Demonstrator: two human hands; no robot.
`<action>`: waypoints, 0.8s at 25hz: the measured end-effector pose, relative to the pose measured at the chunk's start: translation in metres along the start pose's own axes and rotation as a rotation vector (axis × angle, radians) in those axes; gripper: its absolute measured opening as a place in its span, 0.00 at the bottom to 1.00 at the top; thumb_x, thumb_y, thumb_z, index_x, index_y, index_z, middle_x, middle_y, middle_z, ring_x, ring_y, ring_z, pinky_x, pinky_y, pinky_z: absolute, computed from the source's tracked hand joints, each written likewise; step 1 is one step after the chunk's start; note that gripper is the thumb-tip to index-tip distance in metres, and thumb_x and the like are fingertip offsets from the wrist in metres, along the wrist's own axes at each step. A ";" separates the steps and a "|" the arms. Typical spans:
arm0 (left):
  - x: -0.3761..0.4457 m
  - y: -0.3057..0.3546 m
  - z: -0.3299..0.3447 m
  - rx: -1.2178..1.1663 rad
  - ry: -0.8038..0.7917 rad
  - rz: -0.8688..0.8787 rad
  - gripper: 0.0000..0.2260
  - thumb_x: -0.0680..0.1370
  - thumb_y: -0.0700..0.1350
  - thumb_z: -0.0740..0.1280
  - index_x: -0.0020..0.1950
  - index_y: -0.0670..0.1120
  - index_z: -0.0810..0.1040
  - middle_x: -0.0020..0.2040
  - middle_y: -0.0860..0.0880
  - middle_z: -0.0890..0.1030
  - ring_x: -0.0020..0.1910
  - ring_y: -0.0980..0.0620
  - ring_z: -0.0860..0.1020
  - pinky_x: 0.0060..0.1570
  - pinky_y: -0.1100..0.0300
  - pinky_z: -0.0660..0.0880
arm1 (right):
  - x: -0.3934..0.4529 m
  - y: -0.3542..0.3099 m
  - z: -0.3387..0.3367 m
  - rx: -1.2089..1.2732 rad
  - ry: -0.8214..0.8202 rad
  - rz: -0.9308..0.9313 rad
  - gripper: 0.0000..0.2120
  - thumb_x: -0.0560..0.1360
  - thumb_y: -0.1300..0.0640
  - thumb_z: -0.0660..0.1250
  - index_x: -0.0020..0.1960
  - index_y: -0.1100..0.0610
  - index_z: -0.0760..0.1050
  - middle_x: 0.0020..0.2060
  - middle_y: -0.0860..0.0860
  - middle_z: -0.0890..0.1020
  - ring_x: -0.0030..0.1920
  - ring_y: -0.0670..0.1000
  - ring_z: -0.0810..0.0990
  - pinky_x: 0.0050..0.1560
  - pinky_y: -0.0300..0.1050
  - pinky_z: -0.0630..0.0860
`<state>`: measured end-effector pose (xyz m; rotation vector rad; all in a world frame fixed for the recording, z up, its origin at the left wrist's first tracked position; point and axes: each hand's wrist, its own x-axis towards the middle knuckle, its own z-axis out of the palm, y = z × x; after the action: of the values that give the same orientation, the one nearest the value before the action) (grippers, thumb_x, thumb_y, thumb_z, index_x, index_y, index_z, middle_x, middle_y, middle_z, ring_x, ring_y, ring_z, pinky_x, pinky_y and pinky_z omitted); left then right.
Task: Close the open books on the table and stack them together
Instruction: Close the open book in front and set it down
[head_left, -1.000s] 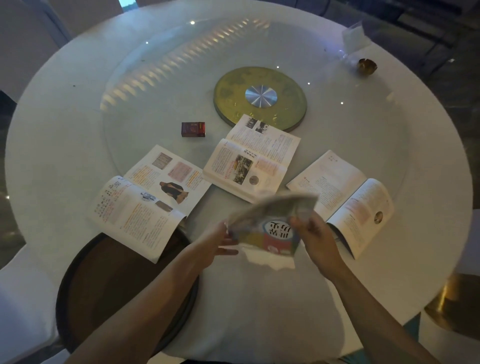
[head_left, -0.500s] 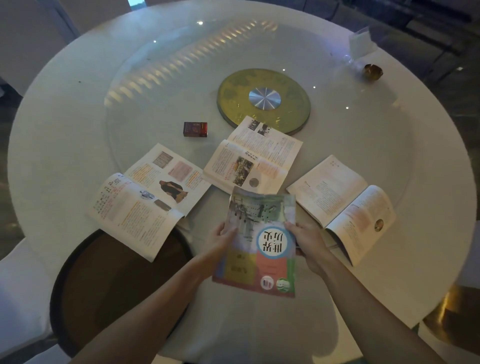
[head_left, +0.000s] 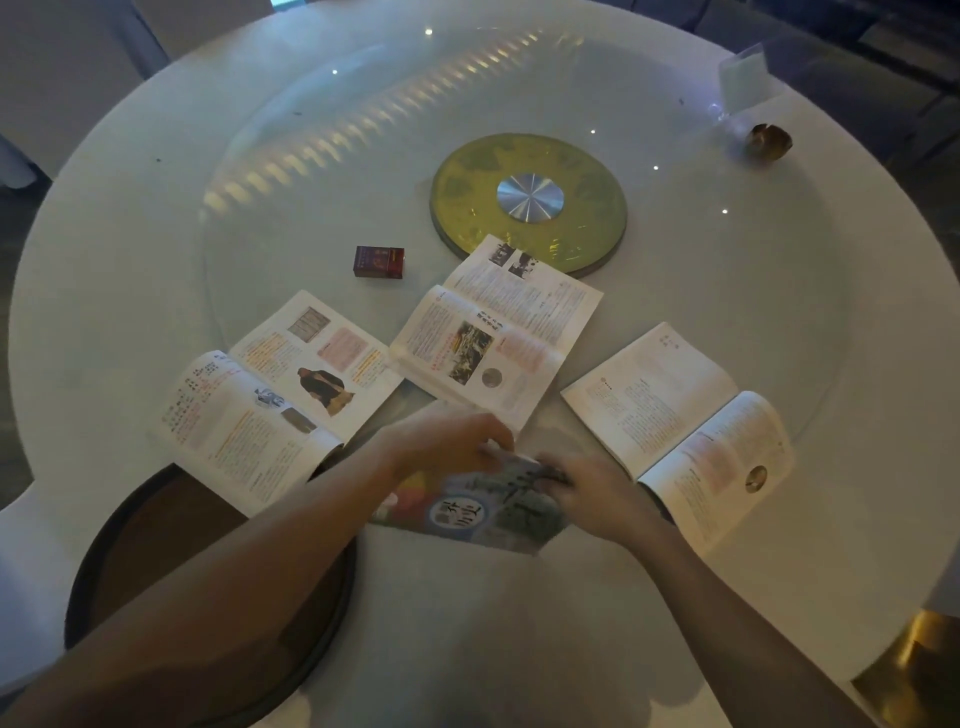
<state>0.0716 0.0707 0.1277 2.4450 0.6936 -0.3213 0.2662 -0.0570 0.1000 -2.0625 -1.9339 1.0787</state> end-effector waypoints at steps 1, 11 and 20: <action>0.004 0.001 -0.002 -0.044 0.068 -0.030 0.12 0.78 0.50 0.70 0.61 0.53 0.80 0.54 0.53 0.84 0.47 0.55 0.81 0.47 0.61 0.78 | 0.004 0.007 0.002 0.086 0.006 0.040 0.10 0.81 0.54 0.66 0.61 0.49 0.81 0.51 0.46 0.82 0.53 0.49 0.79 0.41 0.35 0.68; -0.002 -0.013 0.112 -0.518 0.343 -0.618 0.26 0.78 0.47 0.70 0.75 0.48 0.71 0.71 0.46 0.71 0.68 0.46 0.72 0.65 0.53 0.72 | 0.004 0.060 0.093 1.069 0.134 0.527 0.12 0.81 0.59 0.68 0.64 0.58 0.81 0.54 0.56 0.89 0.50 0.55 0.89 0.55 0.59 0.85; -0.015 -0.008 0.168 -0.125 0.282 -0.566 0.29 0.75 0.49 0.70 0.75 0.47 0.68 0.75 0.44 0.65 0.70 0.41 0.68 0.67 0.47 0.70 | -0.007 0.055 0.098 0.292 -0.054 0.472 0.17 0.81 0.45 0.61 0.36 0.52 0.69 0.31 0.49 0.74 0.32 0.50 0.73 0.32 0.46 0.66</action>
<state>0.0429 -0.0284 -0.0064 2.1538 1.4847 -0.1373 0.2576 -0.1097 0.0011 -2.3852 -1.2311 1.4155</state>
